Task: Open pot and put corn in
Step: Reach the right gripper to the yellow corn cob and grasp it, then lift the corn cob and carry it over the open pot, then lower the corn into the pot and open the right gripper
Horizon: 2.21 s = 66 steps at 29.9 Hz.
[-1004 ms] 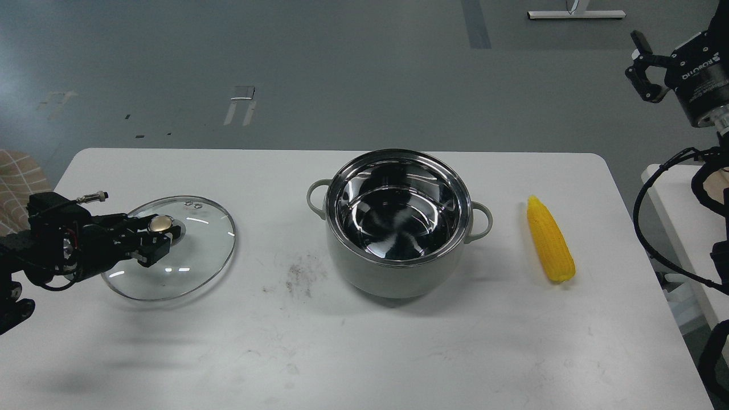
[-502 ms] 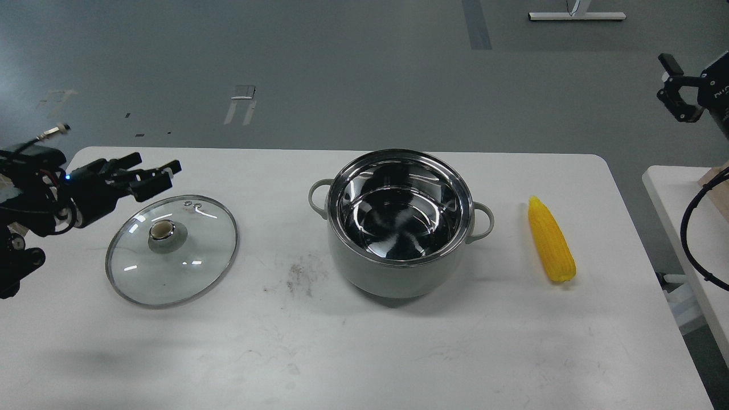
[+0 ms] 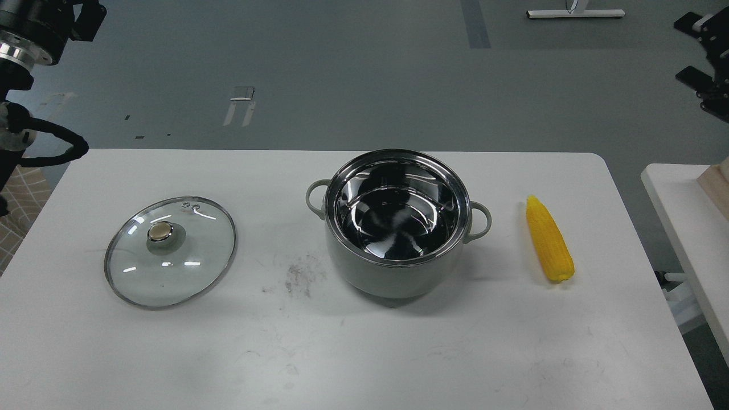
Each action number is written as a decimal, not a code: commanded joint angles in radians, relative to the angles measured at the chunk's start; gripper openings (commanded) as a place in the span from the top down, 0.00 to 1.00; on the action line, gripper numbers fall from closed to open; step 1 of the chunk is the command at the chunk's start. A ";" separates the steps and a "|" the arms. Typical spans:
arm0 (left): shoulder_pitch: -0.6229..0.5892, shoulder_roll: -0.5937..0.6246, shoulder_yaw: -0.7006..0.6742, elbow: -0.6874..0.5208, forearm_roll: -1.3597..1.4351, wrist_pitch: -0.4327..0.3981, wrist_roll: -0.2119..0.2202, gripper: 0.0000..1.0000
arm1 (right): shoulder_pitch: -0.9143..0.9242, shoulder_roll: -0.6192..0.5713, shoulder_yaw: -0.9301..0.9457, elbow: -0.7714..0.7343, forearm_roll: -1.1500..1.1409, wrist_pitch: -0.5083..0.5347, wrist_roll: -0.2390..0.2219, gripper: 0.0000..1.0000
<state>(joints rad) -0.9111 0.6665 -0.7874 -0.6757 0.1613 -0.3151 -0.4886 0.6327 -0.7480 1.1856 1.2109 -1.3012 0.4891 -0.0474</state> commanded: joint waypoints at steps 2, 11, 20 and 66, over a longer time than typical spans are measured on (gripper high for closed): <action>-0.002 -0.079 -0.096 0.067 -0.008 -0.052 0.000 0.02 | 0.016 0.051 -0.153 0.000 -0.236 0.000 0.000 0.00; 0.005 -0.125 -0.096 0.070 -0.006 -0.052 0.000 0.02 | 0.002 0.205 -0.412 -0.109 -0.527 -0.035 -0.003 0.02; 0.001 -0.128 -0.102 0.067 -0.006 -0.050 0.000 0.02 | -0.013 0.256 -0.491 -0.178 -0.632 -0.037 -0.019 0.32; 0.001 -0.117 -0.090 0.054 -0.003 -0.052 0.000 0.02 | 0.174 0.541 -0.615 0.139 -0.644 -0.081 -0.098 0.66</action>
<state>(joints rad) -0.9096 0.5506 -0.8773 -0.6212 0.1582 -0.3667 -0.4887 0.7992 -0.1876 0.5840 1.3533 -1.9425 0.4067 -0.1368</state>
